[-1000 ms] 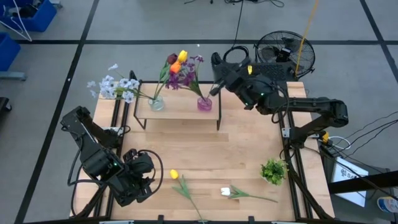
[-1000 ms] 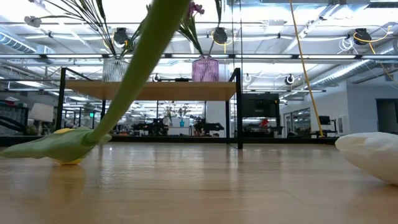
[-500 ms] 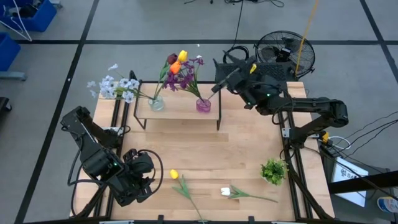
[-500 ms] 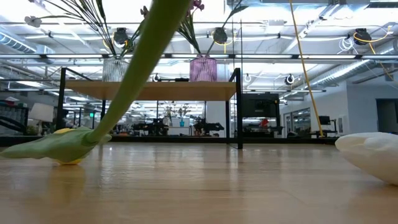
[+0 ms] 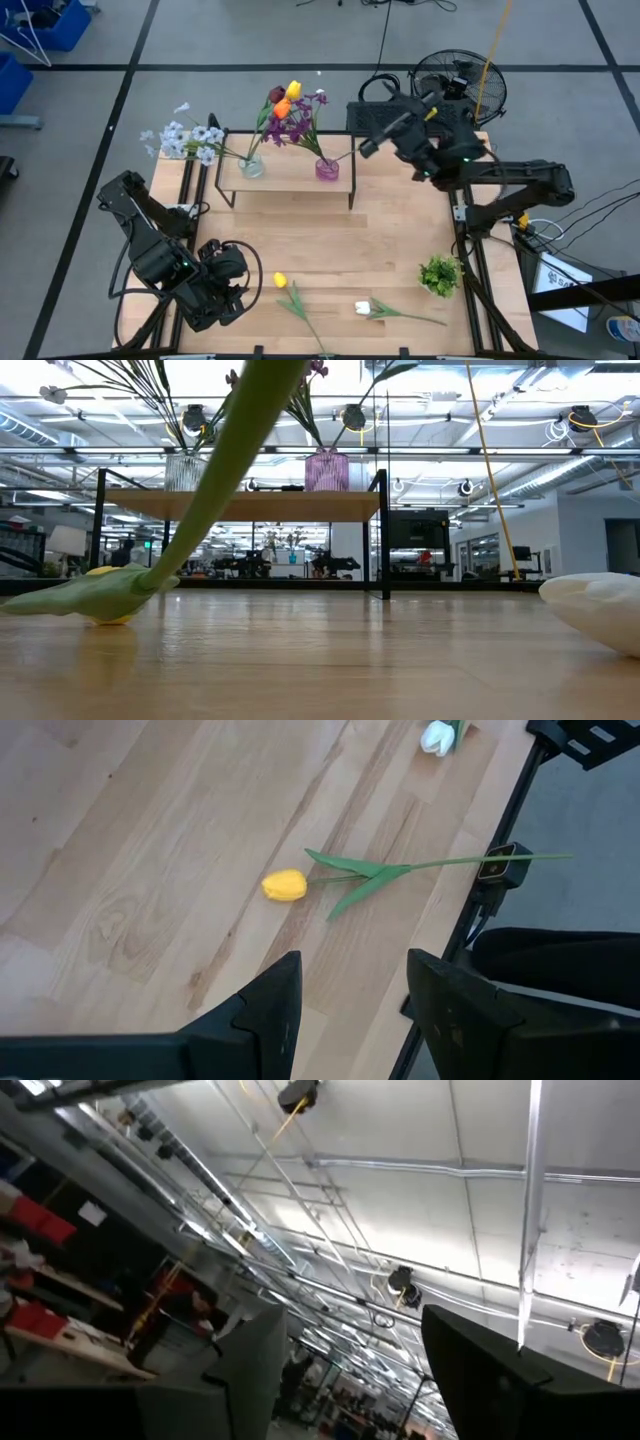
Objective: Pick and place flowers into a vace then onto a shelf
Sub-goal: Put the white flower into the violet vase on the shelf
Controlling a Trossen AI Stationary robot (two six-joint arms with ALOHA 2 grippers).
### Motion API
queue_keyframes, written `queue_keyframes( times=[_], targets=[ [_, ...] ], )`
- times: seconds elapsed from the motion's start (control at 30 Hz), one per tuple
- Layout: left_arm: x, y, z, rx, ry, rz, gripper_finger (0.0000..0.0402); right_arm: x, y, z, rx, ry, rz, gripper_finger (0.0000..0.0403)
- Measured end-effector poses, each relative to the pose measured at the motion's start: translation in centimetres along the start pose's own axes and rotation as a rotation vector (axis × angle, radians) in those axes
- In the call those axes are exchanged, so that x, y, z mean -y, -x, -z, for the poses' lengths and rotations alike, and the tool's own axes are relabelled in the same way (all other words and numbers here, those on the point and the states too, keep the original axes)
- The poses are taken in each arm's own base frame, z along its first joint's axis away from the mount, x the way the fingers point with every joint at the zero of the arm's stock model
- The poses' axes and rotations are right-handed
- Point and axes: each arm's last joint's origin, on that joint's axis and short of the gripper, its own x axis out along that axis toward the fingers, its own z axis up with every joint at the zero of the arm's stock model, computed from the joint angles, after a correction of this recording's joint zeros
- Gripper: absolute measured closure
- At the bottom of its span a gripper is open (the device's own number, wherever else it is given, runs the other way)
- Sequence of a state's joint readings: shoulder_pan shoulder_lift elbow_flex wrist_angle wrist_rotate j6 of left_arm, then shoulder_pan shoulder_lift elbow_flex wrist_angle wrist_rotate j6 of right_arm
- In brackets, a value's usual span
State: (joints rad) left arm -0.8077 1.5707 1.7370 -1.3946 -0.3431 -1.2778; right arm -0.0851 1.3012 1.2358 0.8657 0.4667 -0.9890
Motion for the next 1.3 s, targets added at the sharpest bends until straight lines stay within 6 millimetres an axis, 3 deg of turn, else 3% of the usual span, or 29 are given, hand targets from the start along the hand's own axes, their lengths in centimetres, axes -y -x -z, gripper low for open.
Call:
queue_keyframes(
  times=[0.17,0.33,0.6,0.73,0.9,1.03,1.2,1.3],
  targets=[
    [0.0,0.0,0.0,0.000,0.000,0.000,0.0216,1.0,1.7,-2.6,0.037,-0.051,-0.059,0.0174],
    [0.0,0.0,0.0,0.000,0.001,0.000,0.0216,0.6,4.4,-5.3,0.034,-0.156,-0.281,0.0174],
    [-0.1,0.0,-0.2,0.065,0.056,-0.018,0.0216,-4.1,9.8,-8.0,-0.094,-0.406,-0.752,0.0184],
    [-0.1,0.0,-0.3,0.089,0.135,-0.021,0.0215,-6.8,12.6,-7.1,-0.342,-0.457,-0.967,0.0185],
    [-0.1,0.0,-0.3,0.110,0.147,-0.025,0.0215,-9.4,16.5,-4.2,-0.867,-0.531,-1.309,0.0185],
    [-0.1,0.0,-0.4,0.146,0.146,-0.033,0.0215,-12.1,19.1,-2.7,-1.230,-0.506,-1.460,0.0187],
    [0.0,0.0,-0.6,0.190,0.153,-0.029,0.0215,-16.2,22.3,-2.3,-1.248,-0.322,-1.639,0.0192],
    [0.0,0.1,-0.6,0.200,0.157,-0.029,0.0215,-18.1,23.2,-1.4,-1.242,-0.317,-1.675,0.0192]
  ],
)
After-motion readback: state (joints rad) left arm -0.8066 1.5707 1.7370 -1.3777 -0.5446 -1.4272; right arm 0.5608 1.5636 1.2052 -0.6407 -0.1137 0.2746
